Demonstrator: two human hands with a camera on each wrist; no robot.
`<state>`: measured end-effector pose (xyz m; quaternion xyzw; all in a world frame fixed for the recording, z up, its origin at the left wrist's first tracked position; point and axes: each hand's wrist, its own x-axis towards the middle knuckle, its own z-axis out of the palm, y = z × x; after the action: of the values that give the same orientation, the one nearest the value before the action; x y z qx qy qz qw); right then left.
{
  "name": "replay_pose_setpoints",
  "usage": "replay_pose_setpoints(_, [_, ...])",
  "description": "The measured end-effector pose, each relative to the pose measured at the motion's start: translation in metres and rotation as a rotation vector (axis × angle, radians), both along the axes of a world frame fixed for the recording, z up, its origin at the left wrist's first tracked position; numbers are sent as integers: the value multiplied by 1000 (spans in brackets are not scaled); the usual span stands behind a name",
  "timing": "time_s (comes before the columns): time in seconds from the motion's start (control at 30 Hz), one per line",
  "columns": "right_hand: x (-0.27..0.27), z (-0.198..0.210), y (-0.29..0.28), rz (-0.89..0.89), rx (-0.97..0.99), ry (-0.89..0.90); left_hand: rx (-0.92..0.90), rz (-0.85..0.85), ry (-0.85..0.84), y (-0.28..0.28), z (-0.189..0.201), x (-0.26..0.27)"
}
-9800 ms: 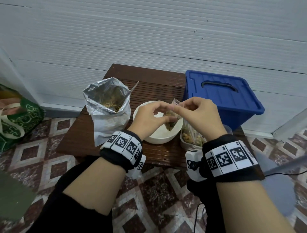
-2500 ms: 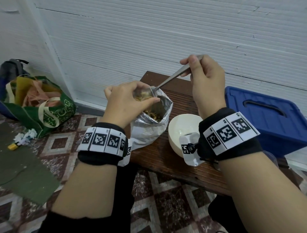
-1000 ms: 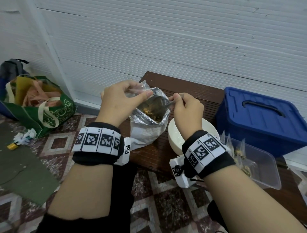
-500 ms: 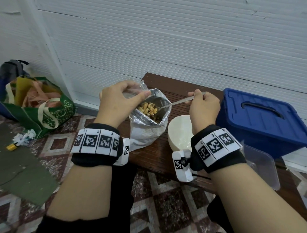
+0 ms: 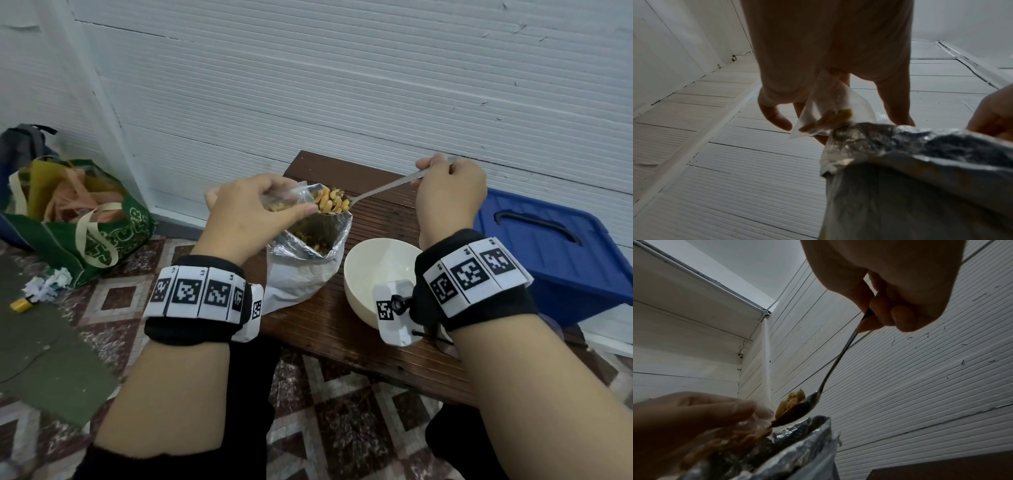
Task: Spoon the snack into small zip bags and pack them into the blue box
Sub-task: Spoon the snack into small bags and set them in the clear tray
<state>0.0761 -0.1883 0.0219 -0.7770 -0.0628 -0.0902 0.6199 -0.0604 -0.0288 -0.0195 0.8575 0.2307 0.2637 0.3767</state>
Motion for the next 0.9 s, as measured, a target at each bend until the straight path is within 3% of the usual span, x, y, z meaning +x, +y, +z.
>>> replay_pose_setpoints(0.3, [1, 2, -1, 14, -6, 5, 115, 86, 42, 4, 9, -6])
replay_pose_setpoints(0.43, [-1, 3, 0, 37, -6, 6, 219, 82, 141, 1, 10, -5])
replay_pose_setpoints(0.9, [-6, -1, 17, 153, -90, -8, 243, 6, 158, -7, 1, 10])
